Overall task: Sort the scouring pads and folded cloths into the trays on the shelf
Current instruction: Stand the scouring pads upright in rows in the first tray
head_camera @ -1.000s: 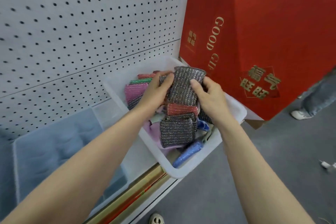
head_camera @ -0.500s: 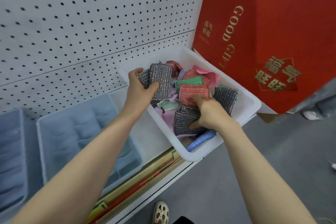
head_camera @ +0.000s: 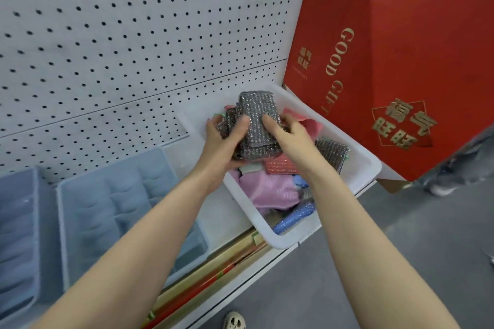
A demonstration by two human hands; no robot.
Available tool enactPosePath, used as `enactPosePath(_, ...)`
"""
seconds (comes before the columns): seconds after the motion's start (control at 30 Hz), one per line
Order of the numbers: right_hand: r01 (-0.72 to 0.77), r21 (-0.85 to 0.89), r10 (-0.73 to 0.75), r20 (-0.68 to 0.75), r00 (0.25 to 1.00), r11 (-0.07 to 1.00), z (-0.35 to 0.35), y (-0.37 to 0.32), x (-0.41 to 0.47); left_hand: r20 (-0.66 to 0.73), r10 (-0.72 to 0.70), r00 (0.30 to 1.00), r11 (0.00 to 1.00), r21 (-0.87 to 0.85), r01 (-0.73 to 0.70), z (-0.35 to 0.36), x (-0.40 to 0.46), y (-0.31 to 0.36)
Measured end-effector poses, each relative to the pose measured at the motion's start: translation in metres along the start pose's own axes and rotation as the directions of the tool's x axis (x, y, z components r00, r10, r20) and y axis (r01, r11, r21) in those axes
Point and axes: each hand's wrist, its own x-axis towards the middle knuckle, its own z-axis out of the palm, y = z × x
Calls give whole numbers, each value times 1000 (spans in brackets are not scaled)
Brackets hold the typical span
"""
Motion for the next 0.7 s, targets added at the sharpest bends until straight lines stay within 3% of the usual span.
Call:
enactPosePath(0.17,60,-63,-54,88,995,996,5,9,6,-92,140,986,970,213,-117,-9,7,-8)
enactPosePath(0.23,147,-316,-149,17,989,937,-4,21,15,-104,171,980,951,276,-137,-14,10,-9)
enactPosePath(0.3,133,-687,-163,21,986,714,-13,36,26,-94,176,980,934,329,-137,-18,9,-9)
enactPosePath(0.33,82,-815,-85,41,996,573,-15,43,29,-94,179,979,927,350,-136,-20,8,-8)
enactPosePath(0.4,16,-916,28,29,999,400,-15,50,29,-105,190,976,912,386,-136,-22,4,-7)
enactPosePath(0.53,6,-914,-105,-41,994,406,-17,50,26,-137,189,972,899,422,-115,-32,-2,-6)
enactPosePath(0.63,13,-938,-174,-51,983,348,-23,41,25,-155,204,967,893,434,-119,-41,-12,-4)
enactPosePath(0.7,-12,-921,-171,-85,982,389,-27,27,23,-172,224,959,895,427,-132,-48,-22,1)
